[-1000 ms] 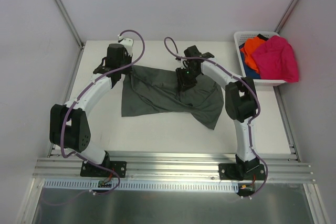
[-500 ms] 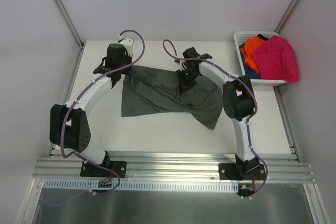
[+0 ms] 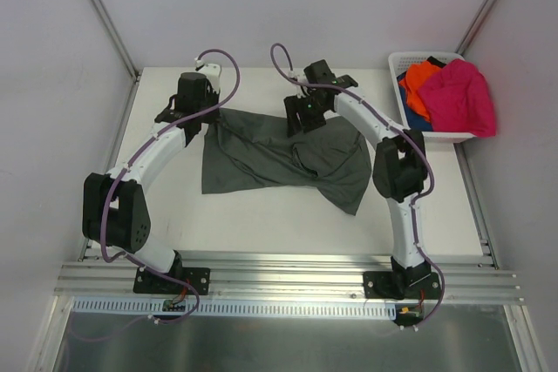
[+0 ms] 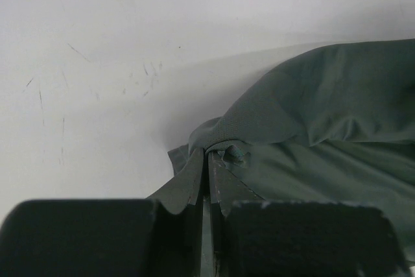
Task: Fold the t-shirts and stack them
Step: Move the tshirt to the center of the board
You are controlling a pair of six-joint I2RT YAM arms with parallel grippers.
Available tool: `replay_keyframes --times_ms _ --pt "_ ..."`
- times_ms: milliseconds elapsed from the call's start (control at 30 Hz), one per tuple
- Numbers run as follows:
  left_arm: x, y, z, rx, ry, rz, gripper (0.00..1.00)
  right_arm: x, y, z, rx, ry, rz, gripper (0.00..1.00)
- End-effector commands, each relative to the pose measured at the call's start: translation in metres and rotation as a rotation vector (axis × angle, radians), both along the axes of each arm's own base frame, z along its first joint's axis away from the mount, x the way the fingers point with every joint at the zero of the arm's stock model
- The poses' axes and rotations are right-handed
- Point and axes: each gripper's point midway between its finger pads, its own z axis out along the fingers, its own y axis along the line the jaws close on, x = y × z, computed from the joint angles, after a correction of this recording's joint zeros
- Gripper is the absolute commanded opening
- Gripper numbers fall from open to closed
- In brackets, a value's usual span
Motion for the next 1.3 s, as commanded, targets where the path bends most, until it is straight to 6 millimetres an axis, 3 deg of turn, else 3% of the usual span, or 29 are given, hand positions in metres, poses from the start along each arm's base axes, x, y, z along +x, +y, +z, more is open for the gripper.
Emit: replay_keyframes --times_ms 0,100,133,233,367,433,567,833,1267 --pt "0.006 -0.004 0.025 -0.05 -0.064 -0.001 0.0 0.002 -0.008 0.04 -0.001 -0.092 0.0 0.73" --pt "0.005 -0.004 0.026 -0.054 -0.068 -0.005 0.0 -0.027 -0.019 0.028 -0.013 -0.024 0.007 0.74" --pt "0.005 -0.005 0.027 -0.056 -0.069 -0.006 0.0 -0.052 -0.029 0.019 -0.027 0.028 0.013 0.72" --pt "0.005 -0.005 0.027 -0.058 -0.068 -0.01 0.0 -0.096 -0.05 0.005 -0.056 0.124 0.01 0.68" --pt "0.005 -0.006 0.028 -0.067 -0.07 -0.006 0.0 -0.129 -0.066 -0.006 -0.082 0.192 0.005 0.6" --pt "0.005 -0.006 0.03 -0.075 -0.072 -0.003 0.0 -0.131 -0.069 -0.008 -0.083 0.192 0.0 0.55" --pt "0.003 -0.007 0.029 -0.079 -0.069 -0.007 0.0 -0.124 -0.065 -0.013 -0.085 0.19 0.004 0.53" --pt "-0.001 -0.004 0.027 -0.072 -0.068 0.0 0.0 -0.093 -0.052 -0.016 -0.088 0.156 0.012 0.49" --pt "0.002 -0.004 0.027 -0.069 -0.065 0.008 0.0 -0.088 -0.067 -0.035 -0.122 0.181 -0.003 0.48"
